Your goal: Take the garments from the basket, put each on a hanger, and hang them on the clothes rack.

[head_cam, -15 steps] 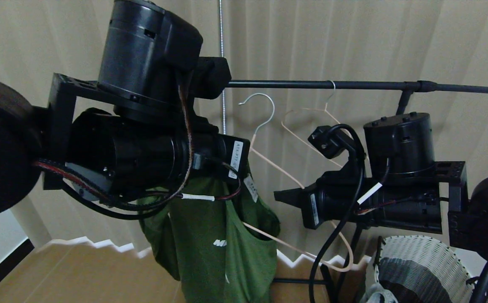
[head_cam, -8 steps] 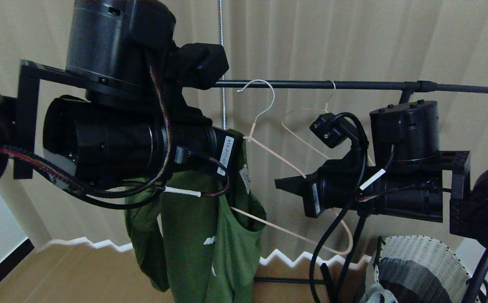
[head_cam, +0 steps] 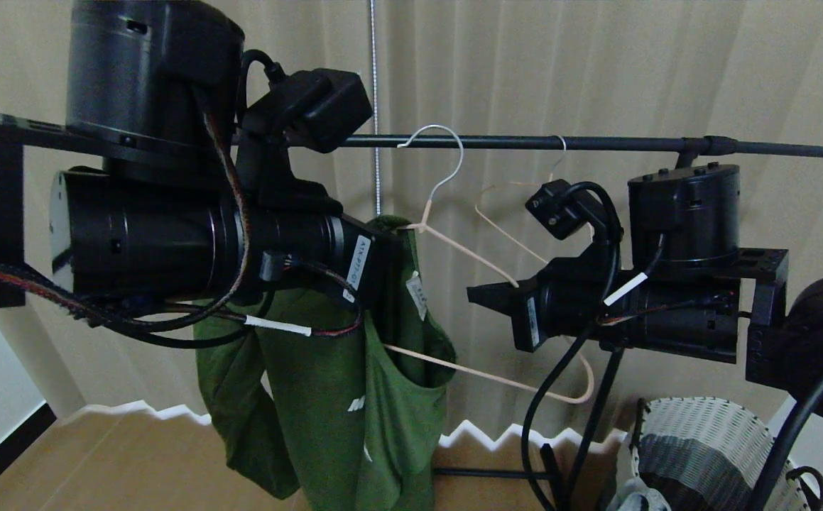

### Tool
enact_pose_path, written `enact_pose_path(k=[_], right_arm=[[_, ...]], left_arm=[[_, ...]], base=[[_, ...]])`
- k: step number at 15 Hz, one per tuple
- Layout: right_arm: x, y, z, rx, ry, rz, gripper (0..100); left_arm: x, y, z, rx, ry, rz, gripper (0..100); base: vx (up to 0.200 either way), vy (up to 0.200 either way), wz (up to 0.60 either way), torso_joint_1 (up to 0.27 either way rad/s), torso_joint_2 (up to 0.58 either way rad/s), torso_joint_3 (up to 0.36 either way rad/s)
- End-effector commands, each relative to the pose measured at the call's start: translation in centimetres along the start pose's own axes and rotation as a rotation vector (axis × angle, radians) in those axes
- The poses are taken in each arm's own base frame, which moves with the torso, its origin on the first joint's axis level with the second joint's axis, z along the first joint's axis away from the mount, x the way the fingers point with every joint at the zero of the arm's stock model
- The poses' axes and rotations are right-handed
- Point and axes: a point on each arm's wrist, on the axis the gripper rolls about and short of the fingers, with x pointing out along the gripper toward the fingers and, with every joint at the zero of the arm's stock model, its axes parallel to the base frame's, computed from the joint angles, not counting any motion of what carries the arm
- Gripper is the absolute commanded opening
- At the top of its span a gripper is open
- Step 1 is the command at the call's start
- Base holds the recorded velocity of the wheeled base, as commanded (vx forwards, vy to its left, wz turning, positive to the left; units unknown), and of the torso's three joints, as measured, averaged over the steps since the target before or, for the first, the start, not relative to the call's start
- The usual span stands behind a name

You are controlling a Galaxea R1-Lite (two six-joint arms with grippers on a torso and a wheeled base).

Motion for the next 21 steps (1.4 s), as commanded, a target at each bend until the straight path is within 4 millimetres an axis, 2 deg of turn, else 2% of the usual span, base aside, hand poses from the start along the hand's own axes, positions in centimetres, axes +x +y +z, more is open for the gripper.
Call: enact_pose_path(k=[1, 5, 7, 10, 11, 17, 21], right_arm=[[-0.1, 0.0, 0.1, -0.001, -0.006, 0.001, 0], [0.0, -0.4, 0.8, 0.001, -0.028, -0.011, 0], [-0.1, -0.4, 1.1, 0.000, -0.037, -0.012, 0], [-0.2, -0.3, 1.4, -0.002, -0.049, -0.012, 0], [-0.3, -0.4, 1.6, -0.001, -0.056, -0.016, 0], [-1.2, -1.8, 2.2, 0.010, -0.083, -0.061, 0], [-2.2, -3.8, 2.7, 0.006, -0.108, -0.125, 0]], left_arm=[[-0.5, -0.1, -0.8, 0.006, 0.007, -0.004, 0], [-0.9, -0.2, -1.3, 0.063, 0.014, -0.026, 0], [-1.3, -0.4, -1.7, 0.098, -0.022, -0.115, 0], [-1.3, -0.4, -2.0, 0.101, -0.021, -0.116, 0], [-1.2, -0.4, -2.1, 0.101, -0.018, -0.117, 100], [-1.8, 0.2, -1.8, 0.097, -0.074, -0.089, 100], [-2.4, 0.9, -1.5, 0.091, -0.100, -0.061, 100]], base=[[0.000, 0.000, 0.00, 0.000, 0.00, 0.000], [0.000, 0.000, 0.00, 0.000, 0.00, 0.000], [0.000, 0.000, 0.00, 0.000, 0.00, 0.000], [0.000, 0.000, 0.00, 0.000, 0.00, 0.000], [0.000, 0.000, 0.00, 0.000, 0.00, 0.000], [0.000, 0.000, 0.00, 0.000, 0.00, 0.000], [0.000, 0.000, 0.00, 0.000, 0.00, 0.000]])
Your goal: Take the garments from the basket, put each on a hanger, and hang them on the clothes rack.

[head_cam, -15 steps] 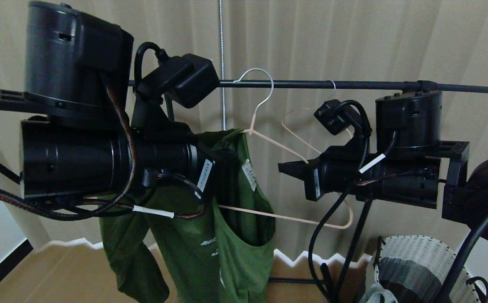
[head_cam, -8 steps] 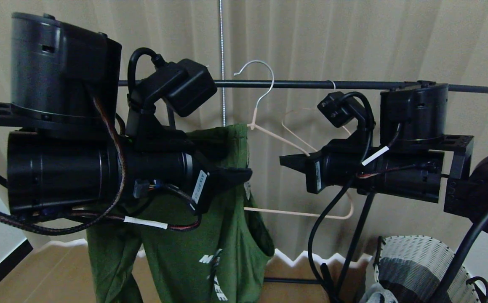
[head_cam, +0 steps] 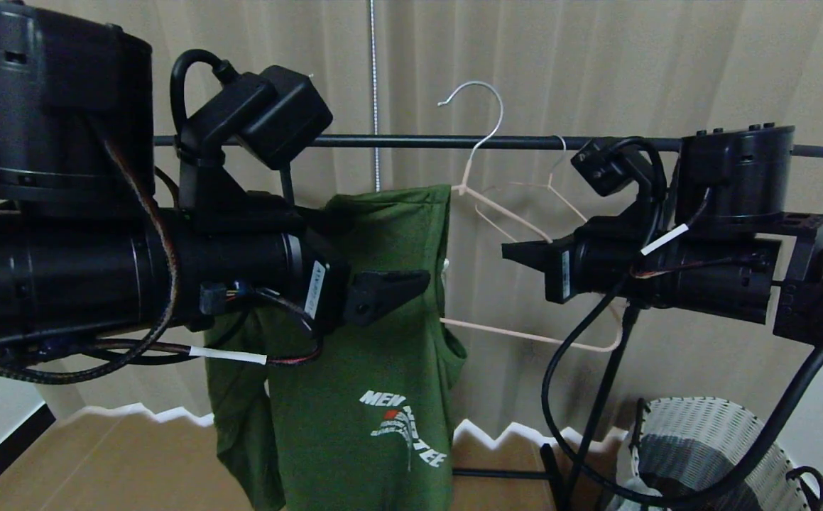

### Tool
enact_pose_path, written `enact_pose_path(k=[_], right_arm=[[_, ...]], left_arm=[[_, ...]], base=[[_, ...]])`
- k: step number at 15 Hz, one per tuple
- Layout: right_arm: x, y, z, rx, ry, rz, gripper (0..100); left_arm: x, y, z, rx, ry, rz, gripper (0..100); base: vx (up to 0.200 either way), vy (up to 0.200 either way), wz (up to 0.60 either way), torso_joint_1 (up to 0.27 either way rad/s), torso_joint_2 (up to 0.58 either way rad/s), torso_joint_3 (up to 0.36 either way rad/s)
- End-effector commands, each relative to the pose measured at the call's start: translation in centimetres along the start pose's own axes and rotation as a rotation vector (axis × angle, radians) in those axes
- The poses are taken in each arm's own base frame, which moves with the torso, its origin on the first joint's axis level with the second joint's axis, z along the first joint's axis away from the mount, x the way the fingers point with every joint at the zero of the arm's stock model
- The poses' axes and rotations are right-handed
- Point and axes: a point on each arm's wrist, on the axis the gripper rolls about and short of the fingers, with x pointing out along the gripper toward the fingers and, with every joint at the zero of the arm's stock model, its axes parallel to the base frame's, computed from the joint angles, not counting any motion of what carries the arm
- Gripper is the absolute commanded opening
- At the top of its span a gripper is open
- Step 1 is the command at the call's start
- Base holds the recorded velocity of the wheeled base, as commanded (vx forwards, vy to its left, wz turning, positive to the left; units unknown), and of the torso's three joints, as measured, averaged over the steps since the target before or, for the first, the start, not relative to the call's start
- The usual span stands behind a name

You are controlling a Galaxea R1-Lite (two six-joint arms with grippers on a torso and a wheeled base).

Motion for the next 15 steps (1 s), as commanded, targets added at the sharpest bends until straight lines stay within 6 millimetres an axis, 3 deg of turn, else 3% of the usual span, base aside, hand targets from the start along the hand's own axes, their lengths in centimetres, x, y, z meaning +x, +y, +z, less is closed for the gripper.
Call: enact_pose_path(k=[1, 6, 8, 11, 15], right_arm=[[-0.7, -0.9, 0.5, 0.003, -0.022, -0.028, 0], [-1.8, -1.9, 1.0, 0.010, -0.049, -0.066, 0], [-2.4, -1.9, 1.0, -0.012, -0.042, -0.071, 0], [-2.6, -2.3, -0.6, -0.128, 0.012, -0.083, 0], [-2.5, -2.2, -1.4, -0.153, 0.032, -0.072, 0]], left_arm=[[-0.6, 0.2, 0.2, -0.001, -0.018, 0.012, 100], [-0.6, 0.2, -0.6, 0.005, -0.144, 0.041, 100], [-1.9, 0.8, -0.7, 0.012, -0.169, 0.077, 100], [-3.7, 2.5, -0.7, 0.087, -0.189, 0.165, 100], [-3.6, 2.8, -1.2, 0.247, -0.165, 0.142, 100]], base=[[0.000, 0.000, 0.00, 0.000, 0.00, 0.000], [0.000, 0.000, 0.00, 0.000, 0.00, 0.000], [0.000, 0.000, 0.00, 0.000, 0.00, 0.000], [0.000, 0.000, 0.00, 0.000, 0.00, 0.000], [0.000, 0.000, 0.00, 0.000, 0.00, 0.000]])
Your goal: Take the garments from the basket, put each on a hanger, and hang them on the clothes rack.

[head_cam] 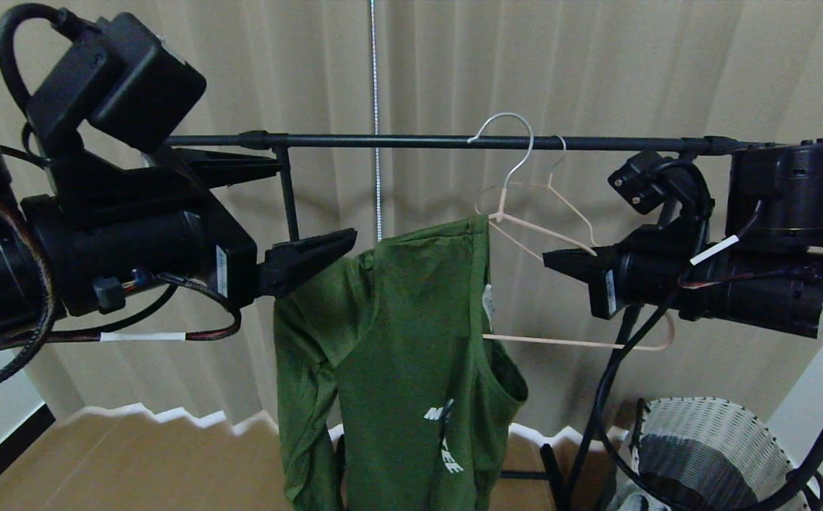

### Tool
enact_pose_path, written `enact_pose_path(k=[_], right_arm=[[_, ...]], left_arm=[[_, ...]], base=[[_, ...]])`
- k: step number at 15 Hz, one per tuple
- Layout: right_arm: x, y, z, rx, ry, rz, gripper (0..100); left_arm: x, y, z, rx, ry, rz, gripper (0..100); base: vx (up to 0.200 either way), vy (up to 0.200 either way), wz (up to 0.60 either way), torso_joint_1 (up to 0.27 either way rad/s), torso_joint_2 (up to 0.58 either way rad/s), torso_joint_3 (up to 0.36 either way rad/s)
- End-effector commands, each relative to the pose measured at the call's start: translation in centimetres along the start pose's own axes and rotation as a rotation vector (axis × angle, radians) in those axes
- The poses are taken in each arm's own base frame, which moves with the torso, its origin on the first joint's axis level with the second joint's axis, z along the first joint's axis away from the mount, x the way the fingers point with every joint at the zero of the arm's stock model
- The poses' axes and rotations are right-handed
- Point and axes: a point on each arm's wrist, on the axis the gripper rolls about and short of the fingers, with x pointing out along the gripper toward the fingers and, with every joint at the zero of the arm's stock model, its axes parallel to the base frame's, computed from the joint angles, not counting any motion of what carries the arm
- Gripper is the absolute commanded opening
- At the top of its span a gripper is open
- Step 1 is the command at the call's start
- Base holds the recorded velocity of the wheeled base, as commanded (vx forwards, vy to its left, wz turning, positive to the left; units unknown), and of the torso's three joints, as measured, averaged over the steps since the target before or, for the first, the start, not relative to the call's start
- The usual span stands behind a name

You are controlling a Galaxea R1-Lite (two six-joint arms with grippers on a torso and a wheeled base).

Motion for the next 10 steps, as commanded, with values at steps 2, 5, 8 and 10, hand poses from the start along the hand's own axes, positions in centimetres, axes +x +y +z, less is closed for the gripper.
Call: enact_pose_path(k=[2, 5, 8, 10], right_arm=[[0.0, 1.4, -0.2, -0.013, 0.004, 0.044, 0], [0.3, 2.6, -0.1, -0.033, -0.032, 0.083, 0], [0.3, 3.2, -0.3, -0.042, -0.047, 0.100, 0], [0.3, 3.5, -0.6, -0.065, -0.041, 0.111, 0]], left_arm=[[1.1, -0.6, -1.3, 0.083, 0.041, -0.054, 100], [3.0, -1.3, -2.9, 0.089, 0.067, -0.161, 100], [4.5, -1.4, -3.7, 0.082, 0.087, -0.190, 100], [4.9, -1.2, -3.4, 0.083, 0.078, -0.186, 100]], base=[[0.000, 0.000, 0.00, 0.000, 0.00, 0.000], [0.000, 0.000, 0.00, 0.000, 0.00, 0.000], [0.000, 0.000, 0.00, 0.000, 0.00, 0.000], [0.000, 0.000, 0.00, 0.000, 0.00, 0.000]])
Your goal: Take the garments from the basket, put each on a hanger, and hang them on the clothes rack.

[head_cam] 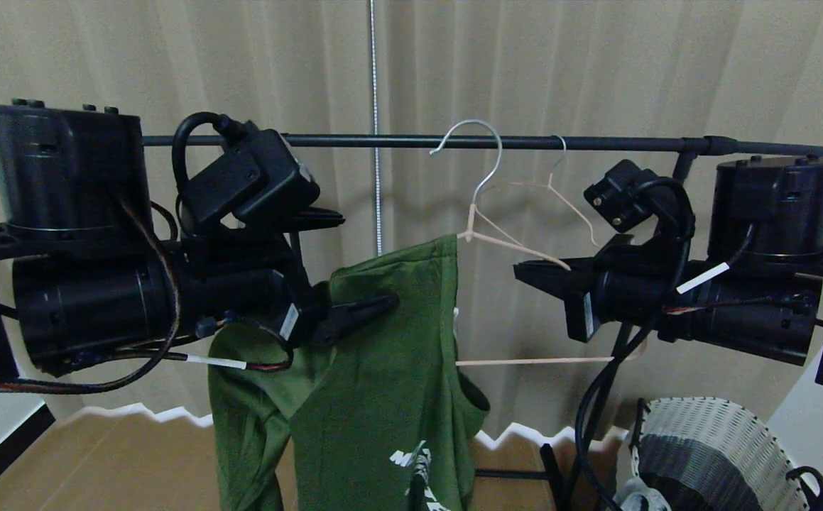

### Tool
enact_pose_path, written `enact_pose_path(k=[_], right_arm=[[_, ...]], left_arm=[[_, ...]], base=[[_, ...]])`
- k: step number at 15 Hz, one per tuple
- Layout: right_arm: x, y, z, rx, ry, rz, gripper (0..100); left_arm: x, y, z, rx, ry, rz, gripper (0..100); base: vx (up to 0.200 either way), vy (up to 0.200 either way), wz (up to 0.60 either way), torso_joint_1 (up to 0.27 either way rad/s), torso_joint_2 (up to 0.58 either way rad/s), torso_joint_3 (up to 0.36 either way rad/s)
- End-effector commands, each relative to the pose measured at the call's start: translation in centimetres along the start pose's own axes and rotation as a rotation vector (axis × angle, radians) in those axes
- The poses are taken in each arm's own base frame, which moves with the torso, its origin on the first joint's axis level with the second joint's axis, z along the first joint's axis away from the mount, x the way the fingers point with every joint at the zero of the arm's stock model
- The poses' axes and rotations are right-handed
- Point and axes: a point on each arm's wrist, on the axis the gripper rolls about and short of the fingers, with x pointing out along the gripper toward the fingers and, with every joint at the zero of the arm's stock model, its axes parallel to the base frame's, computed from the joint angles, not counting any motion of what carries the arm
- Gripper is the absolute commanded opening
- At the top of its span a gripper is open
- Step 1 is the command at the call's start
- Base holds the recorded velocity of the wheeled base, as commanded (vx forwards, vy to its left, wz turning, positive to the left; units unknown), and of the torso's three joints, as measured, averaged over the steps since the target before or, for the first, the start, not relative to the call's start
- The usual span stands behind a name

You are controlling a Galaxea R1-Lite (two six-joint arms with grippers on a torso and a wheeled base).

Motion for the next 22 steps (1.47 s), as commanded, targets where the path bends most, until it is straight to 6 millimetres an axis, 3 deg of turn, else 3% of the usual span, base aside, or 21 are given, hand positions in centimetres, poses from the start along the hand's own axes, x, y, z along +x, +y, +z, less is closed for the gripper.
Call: enact_pose_path(k=[1, 10, 11, 22], right_arm=[[0.0, 0.3, -0.2, -0.010, 0.007, 0.011, 0], [-0.4, 1.2, 0.2, -0.031, -0.036, 0.038, 0], [-0.4, 1.3, 0.3, -0.032, -0.043, 0.040, 0], [-0.5, 1.5, 0.4, -0.035, -0.048, 0.044, 0]], left_arm=[[0.9, 0.1, -0.3, -0.005, 0.014, -0.008, 100], [1.2, -0.1, -1.2, 0.007, 0.045, -0.014, 100], [1.1, -0.2, -1.3, 0.005, 0.049, -0.017, 0], [1.1, -0.4, -1.7, 0.010, 0.036, -0.003, 0]], base=[[0.000, 0.000, 0.00, 0.000, 0.00, 0.000], [0.000, 0.000, 0.00, 0.000, 0.00, 0.000], [0.000, 0.000, 0.00, 0.000, 0.00, 0.000], [0.000, 0.000, 0.00, 0.000, 0.00, 0.000]])
